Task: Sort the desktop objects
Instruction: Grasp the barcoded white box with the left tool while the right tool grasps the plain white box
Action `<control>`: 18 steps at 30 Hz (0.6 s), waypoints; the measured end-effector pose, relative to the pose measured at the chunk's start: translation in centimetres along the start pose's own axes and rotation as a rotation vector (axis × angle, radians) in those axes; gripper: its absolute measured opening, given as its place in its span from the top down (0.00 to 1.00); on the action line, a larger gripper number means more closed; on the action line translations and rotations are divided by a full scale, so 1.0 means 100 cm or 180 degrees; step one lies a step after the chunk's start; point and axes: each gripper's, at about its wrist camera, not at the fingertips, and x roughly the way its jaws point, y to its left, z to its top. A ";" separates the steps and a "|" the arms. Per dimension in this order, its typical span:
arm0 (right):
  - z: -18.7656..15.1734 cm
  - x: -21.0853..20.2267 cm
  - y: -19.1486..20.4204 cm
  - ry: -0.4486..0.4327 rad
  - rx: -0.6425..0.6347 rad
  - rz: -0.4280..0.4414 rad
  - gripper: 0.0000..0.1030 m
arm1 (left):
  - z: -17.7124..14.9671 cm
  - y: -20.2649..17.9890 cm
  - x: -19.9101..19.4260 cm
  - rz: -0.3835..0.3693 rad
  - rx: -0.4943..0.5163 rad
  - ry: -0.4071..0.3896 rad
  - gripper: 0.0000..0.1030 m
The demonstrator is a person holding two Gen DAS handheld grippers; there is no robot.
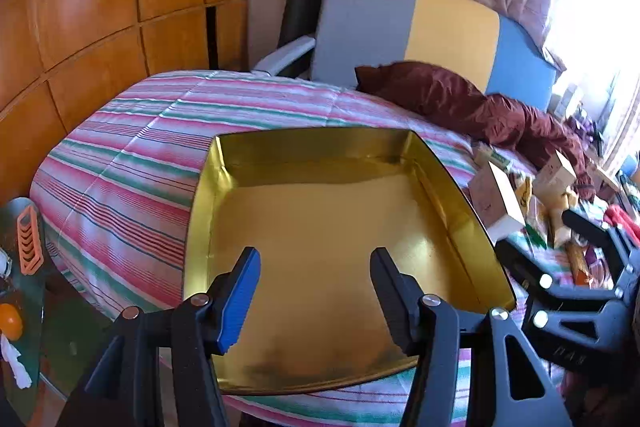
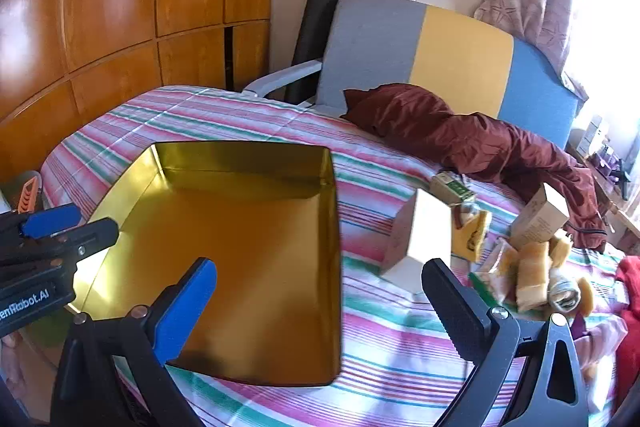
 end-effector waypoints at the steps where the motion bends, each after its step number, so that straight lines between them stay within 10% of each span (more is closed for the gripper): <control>1: 0.001 -0.001 -0.003 0.0001 0.0013 -0.0007 0.00 | -0.001 -0.002 0.001 -0.0001 0.0022 -0.0008 0.44; 18: -0.020 -0.001 -0.109 0.0522 0.0675 -0.0054 0.00 | -0.010 -0.031 0.011 -0.0476 0.0319 0.0158 0.23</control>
